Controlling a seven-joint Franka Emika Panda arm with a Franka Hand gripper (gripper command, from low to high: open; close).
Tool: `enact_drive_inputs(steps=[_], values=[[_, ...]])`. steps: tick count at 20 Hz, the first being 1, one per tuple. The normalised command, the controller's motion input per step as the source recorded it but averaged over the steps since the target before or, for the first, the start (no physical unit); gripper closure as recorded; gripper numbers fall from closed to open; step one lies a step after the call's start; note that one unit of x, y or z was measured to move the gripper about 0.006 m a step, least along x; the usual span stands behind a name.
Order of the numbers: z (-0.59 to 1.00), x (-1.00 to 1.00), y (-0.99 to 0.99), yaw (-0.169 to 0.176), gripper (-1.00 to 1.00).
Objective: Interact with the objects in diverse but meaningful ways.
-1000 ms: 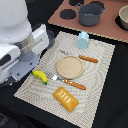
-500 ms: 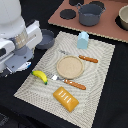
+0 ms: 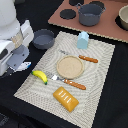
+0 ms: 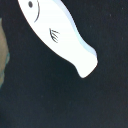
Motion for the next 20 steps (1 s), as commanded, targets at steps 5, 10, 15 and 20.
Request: enact_drive_inputs(steps=[5,10,15,20], values=[[-0.32,-0.46,0.15,0.126,-1.00],[-0.23,-0.15,0.09,0.102,-1.00],[-0.25,0.00,0.01,0.066,-1.00],[-0.32,-0.03,0.01,0.045,-1.00]])
